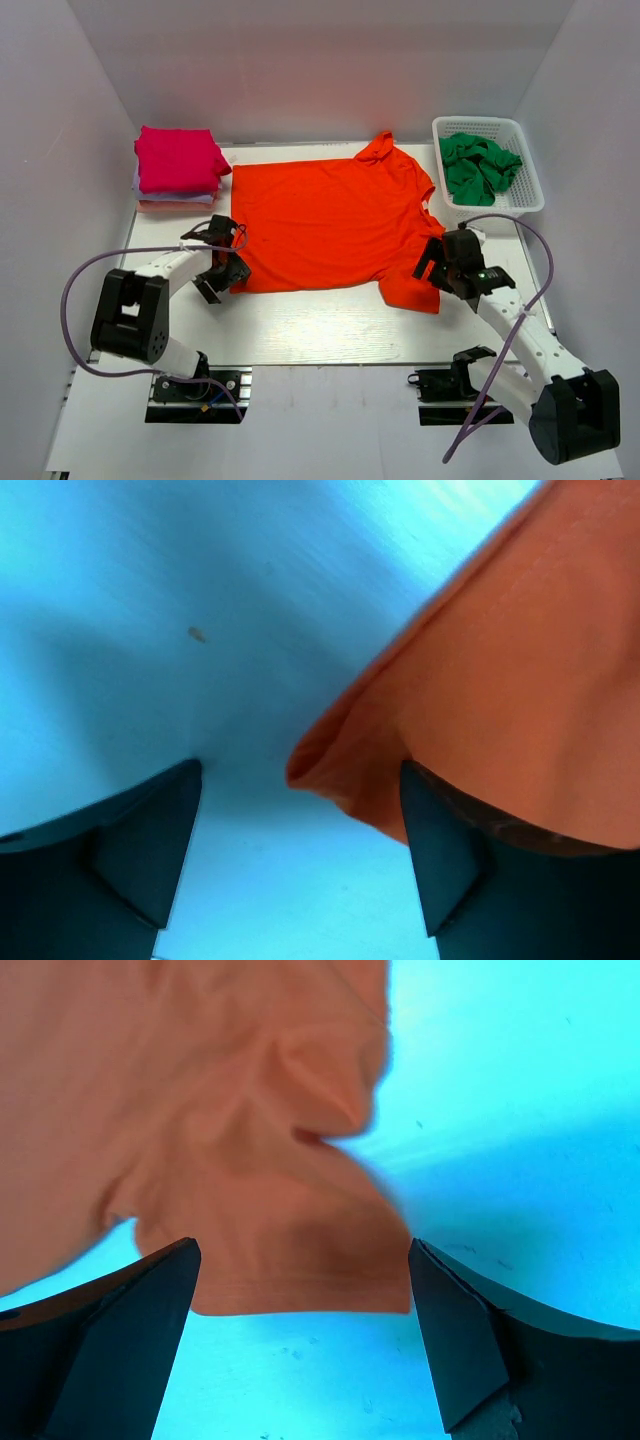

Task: Fold and stack the t-shirts
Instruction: Grap the side of the flattened tshirt closest away from the robot with both arms

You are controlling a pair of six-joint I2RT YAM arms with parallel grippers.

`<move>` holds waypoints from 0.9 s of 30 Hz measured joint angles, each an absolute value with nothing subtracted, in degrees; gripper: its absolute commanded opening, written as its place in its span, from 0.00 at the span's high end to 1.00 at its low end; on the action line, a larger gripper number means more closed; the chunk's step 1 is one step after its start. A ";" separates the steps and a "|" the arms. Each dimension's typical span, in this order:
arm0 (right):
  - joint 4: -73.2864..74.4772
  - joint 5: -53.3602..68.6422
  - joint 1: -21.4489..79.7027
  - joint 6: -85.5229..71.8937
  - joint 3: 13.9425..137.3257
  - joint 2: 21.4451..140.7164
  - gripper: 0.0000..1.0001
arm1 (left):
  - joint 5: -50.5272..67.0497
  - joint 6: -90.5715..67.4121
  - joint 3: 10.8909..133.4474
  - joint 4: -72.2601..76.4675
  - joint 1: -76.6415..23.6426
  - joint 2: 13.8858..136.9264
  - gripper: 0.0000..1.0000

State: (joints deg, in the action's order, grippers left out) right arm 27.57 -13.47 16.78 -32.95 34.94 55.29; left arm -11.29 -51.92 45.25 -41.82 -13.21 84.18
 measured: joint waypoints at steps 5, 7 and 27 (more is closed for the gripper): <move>30.30 -15.16 16.53 -36.16 32.82 53.78 0.10 | -11.11 -51.79 45.60 -41.60 -13.21 85.82 0.31; 30.55 -15.16 16.51 -36.97 32.62 53.76 0.10 | -11.16 -51.83 45.47 -41.32 -13.21 85.80 0.39; 27.24 -8.78 16.51 -42.11 26.26 59.88 0.59 | -8.05 -51.03 45.01 -35.94 -13.26 85.65 1.00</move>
